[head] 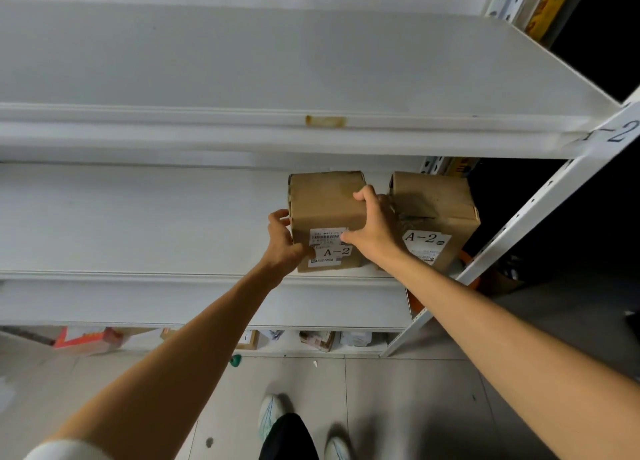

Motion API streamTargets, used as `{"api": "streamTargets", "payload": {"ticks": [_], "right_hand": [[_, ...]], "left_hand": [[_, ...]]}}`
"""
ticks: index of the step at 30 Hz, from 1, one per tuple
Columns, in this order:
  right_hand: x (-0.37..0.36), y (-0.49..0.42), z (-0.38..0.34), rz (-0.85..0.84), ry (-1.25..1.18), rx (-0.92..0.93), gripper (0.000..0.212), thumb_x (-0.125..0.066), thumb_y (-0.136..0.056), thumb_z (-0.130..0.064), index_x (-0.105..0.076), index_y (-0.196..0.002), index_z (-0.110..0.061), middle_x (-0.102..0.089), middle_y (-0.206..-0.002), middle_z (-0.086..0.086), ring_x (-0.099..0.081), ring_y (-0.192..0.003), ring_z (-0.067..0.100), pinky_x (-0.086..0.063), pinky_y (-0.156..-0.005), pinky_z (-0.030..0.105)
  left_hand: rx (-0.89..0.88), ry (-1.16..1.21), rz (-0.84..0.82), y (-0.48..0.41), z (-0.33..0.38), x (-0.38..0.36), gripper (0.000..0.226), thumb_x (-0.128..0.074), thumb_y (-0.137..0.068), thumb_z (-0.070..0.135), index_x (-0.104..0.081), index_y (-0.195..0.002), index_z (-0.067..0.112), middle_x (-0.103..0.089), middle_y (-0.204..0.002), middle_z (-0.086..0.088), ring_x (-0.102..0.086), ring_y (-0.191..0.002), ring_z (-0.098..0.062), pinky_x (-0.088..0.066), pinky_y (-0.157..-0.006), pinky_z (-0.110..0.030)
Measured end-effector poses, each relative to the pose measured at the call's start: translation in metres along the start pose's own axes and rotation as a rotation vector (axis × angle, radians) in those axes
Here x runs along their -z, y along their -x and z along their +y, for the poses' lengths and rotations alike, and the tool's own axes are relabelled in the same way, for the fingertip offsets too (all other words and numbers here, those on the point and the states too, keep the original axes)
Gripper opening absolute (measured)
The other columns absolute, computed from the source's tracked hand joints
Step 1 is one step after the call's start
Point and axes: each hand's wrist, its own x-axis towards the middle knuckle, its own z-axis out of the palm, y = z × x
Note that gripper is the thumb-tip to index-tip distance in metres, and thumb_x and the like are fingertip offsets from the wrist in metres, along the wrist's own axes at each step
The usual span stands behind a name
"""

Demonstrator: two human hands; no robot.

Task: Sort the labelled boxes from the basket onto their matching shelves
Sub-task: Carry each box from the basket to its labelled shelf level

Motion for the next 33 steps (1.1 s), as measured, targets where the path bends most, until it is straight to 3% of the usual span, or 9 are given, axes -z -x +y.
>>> {"api": "streamTargets", "payload": {"ticks": [2,5,10,13,18,21,25,28,33], "right_hand": [[0.0,0.001,0.0,0.018,-0.05,-0.025,0.063,-0.08,-0.069,-0.001,-0.043,-0.115,-0.025,-0.04,-0.12,0.0,-0.045,-0.108,0.017,-0.049,-0.076,0.024],[0.006,0.004,-0.001,0.003,-0.069,-0.074,0.066,-0.081,-0.067,0.0,-0.045,-0.118,-0.024,-0.044,-0.125,0.002,-0.047,-0.113,0.02,-0.051,-0.089,0.037],[0.013,0.008,-0.011,-0.056,0.013,-0.061,0.064,-0.076,-0.074,-0.004,-0.044,-0.127,-0.023,-0.042,-0.129,0.005,-0.046,-0.108,0.016,-0.046,-0.083,0.028],[0.014,0.007,-0.02,-0.086,0.074,-0.081,0.063,-0.072,-0.078,-0.006,-0.043,-0.132,-0.021,-0.04,-0.129,0.006,-0.046,-0.105,0.016,-0.043,-0.08,0.026],[0.018,0.006,-0.031,-0.144,0.092,-0.135,0.067,-0.069,-0.08,-0.006,-0.04,-0.139,-0.017,-0.043,-0.137,0.008,-0.049,-0.115,0.021,-0.043,-0.087,0.031],[0.018,0.013,-0.042,-0.144,0.319,-0.101,0.063,-0.064,-0.084,-0.005,-0.039,-0.141,-0.015,-0.03,-0.148,0.015,-0.041,-0.129,0.029,-0.043,-0.1,0.04],[-0.002,0.037,-0.076,-0.19,0.571,0.097,0.068,-0.056,-0.089,0.001,-0.024,-0.149,-0.006,-0.002,-0.158,0.023,-0.01,-0.146,0.04,-0.022,-0.118,0.044],[-0.031,0.054,-0.108,-0.316,0.703,0.436,0.047,-0.056,-0.086,-0.008,-0.04,-0.13,-0.005,-0.031,-0.14,0.018,-0.03,-0.131,0.037,-0.033,-0.103,0.04],[-0.098,0.093,-0.181,-0.56,0.69,0.701,0.047,-0.056,-0.088,-0.015,-0.042,-0.131,-0.008,-0.041,-0.129,0.013,-0.04,-0.121,0.032,-0.042,-0.095,0.04]], "left_hand": [[-0.018,-0.024,-0.025,0.001,0.0,0.001,0.083,-0.066,-0.075,-0.014,-0.016,-0.135,0.016,-0.033,-0.139,-0.014,-0.048,-0.123,-0.034,-0.058,-0.083,-0.042],[-0.04,-0.024,-0.084,0.005,0.0,0.004,0.088,-0.062,-0.075,-0.019,-0.015,-0.14,0.017,-0.032,-0.143,-0.011,-0.046,-0.126,-0.035,-0.059,-0.073,-0.029],[0.023,-0.071,-0.059,0.017,-0.001,0.016,0.098,-0.058,-0.074,-0.024,-0.015,-0.149,0.021,-0.029,-0.152,-0.011,-0.032,-0.137,-0.038,-0.047,-0.094,-0.049],[0.039,-0.138,0.029,0.027,0.001,0.018,0.085,-0.057,-0.078,-0.021,-0.026,-0.147,0.017,-0.036,-0.149,-0.012,-0.037,-0.135,-0.036,-0.049,-0.094,-0.045],[-0.021,-0.265,0.133,0.045,0.019,0.04,0.066,-0.058,-0.08,-0.019,-0.043,-0.138,0.01,-0.052,-0.134,-0.013,-0.051,-0.123,-0.03,-0.052,-0.087,-0.033],[-0.107,-0.372,0.195,0.062,0.028,0.06,0.059,-0.058,-0.079,-0.018,-0.05,-0.132,0.008,-0.058,-0.123,-0.012,-0.058,-0.108,-0.023,-0.051,-0.077,-0.026],[-0.146,-0.501,0.296,0.09,0.029,0.087,0.054,-0.064,-0.075,-0.012,-0.058,-0.123,0.01,-0.064,-0.113,-0.011,-0.061,-0.095,-0.023,-0.054,-0.082,-0.032],[-0.138,-0.593,0.374,0.121,0.026,0.112,0.051,-0.068,-0.074,-0.005,-0.06,-0.121,0.014,-0.065,-0.109,-0.007,-0.063,-0.093,-0.023,-0.054,-0.083,-0.034],[-0.084,-0.891,0.458,0.202,0.02,0.18,0.05,-0.074,-0.076,0.016,-0.058,-0.123,0.021,-0.065,-0.112,0.0,-0.062,-0.1,-0.018,-0.053,-0.083,-0.036]]}}
